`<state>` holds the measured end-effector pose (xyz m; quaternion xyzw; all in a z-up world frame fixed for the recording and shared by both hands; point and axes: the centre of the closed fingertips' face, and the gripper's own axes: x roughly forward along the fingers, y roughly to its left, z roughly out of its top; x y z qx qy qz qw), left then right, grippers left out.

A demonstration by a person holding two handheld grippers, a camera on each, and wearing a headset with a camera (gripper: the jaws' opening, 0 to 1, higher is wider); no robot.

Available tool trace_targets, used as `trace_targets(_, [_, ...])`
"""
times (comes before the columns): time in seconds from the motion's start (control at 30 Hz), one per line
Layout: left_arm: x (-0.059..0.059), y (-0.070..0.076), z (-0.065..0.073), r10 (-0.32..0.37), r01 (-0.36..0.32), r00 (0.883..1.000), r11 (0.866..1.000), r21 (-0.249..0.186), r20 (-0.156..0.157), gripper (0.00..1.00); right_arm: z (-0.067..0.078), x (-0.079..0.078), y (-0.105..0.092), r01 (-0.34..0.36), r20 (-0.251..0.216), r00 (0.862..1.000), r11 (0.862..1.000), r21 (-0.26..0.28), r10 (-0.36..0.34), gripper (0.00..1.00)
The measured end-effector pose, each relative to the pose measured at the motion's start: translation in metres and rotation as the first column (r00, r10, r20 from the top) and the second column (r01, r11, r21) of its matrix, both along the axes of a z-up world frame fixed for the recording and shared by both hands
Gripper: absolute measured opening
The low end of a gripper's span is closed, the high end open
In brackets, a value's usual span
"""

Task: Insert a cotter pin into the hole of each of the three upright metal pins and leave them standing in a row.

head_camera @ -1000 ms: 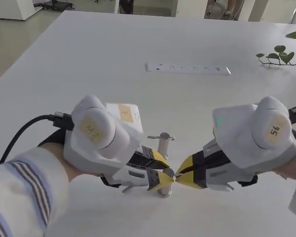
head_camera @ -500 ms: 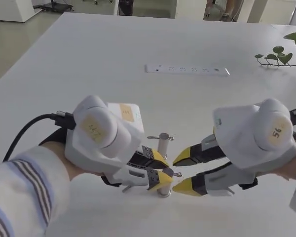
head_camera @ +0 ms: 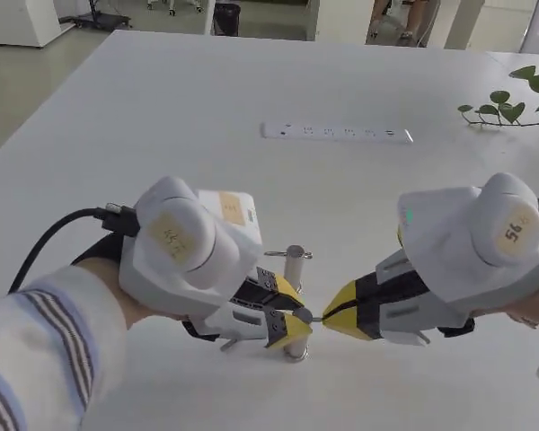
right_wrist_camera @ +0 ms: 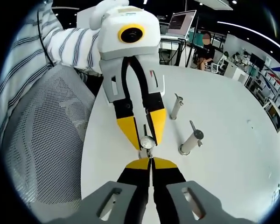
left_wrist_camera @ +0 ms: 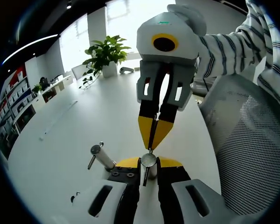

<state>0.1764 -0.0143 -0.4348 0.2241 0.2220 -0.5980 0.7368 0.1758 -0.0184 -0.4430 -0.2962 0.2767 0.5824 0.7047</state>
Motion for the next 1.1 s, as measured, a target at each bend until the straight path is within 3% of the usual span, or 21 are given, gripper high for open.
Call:
trace_targets(0.2, [-0.001, -0.001, 0.0, 0.006, -0.006, 1.0, 1.0, 0.001, -0.002, 0.1, 0.0, -0.001, -0.001, -0.001, 0.005, 1.0, 1.0, -0.003, 0.001, 0.0])
trace_targets(0.3, [-0.002, -0.001, 0.0, 0.001, -0.001, 1.0, 1.0, 0.005, 0.01, 0.1, 0.001, 0.003, -0.002, 0.006, 0.036, 0.999, 1.0, 0.001, -0.006, 0.0])
trace_targets(0.43, [-0.002, -0.001, 0.001, -0.01, 0.01, 0.999, 1.0, 0.005, 0.031, 0.1, 0.002, 0.003, -0.004, 0.021, 0.026, 0.999, 1.0, 0.015, -0.022, 0.07])
trace_targets(0.53, [-0.001, 0.002, 0.005, 0.004, -0.004, 1.0, 1.0, -0.021, 0.03, 0.14, 0.003, 0.001, -0.004, 0.032, 0.016, 0.999, 0.999, 0.032, -0.033, 0.12])
trace_targets(0.67, [-0.003, 0.013, 0.005, 0.039, -0.039, 0.999, 0.999, -0.035, 0.004, 0.33, 0.006, -0.001, -0.002, 0.055, -0.001, 0.998, 0.996, 0.071, -0.055, 0.16])
trace_targets(0.73, [-0.006, 0.02, 0.004, 0.046, -0.046, 0.999, 0.998, -0.04, 0.008, 0.43, 0.007, -0.002, -0.001, 0.066, -0.008, 0.998, 0.994, 0.089, -0.066, 0.17])
trace_targets(0.8, [-0.012, 0.024, 0.006, 0.054, -0.055, 0.998, 0.997, -0.06, -0.021, 0.46, 0.008, -0.002, 0.0, 0.082, -0.017, 0.997, 0.991, 0.109, -0.08, 0.19])
trace_targets(0.9, [-0.018, 0.031, 0.007, 0.084, -0.088, 0.996, 0.992, -0.093, -0.039, 0.53, 0.009, -0.003, 0.004, 0.099, -0.034, 0.995, 0.985, 0.14, -0.095, 0.2])
trace_targets(0.97, [-0.016, 0.035, 0.005, 0.126, -0.13, 0.991, 0.987, -0.1, -0.047, 0.72, 0.008, -0.003, 0.006, 0.109, -0.045, 0.994, 0.981, 0.159, -0.103, 0.22])
trace_targets(1.03, [-0.021, 0.037, 0.003, 0.126, -0.131, 0.991, 0.986, -0.104, -0.051, 0.86, 0.007, -0.004, 0.008, 0.116, -0.058, 0.993, 0.978, 0.172, -0.107, 0.22])
trace_targets(1.1, [-0.023, 0.041, 0.0, 0.176, -0.186, 0.98, 0.976, -0.114, -0.091, 0.91, 0.004, -0.005, 0.01, 0.124, -0.065, 0.991, 0.976, 0.177, -0.114, 0.23])
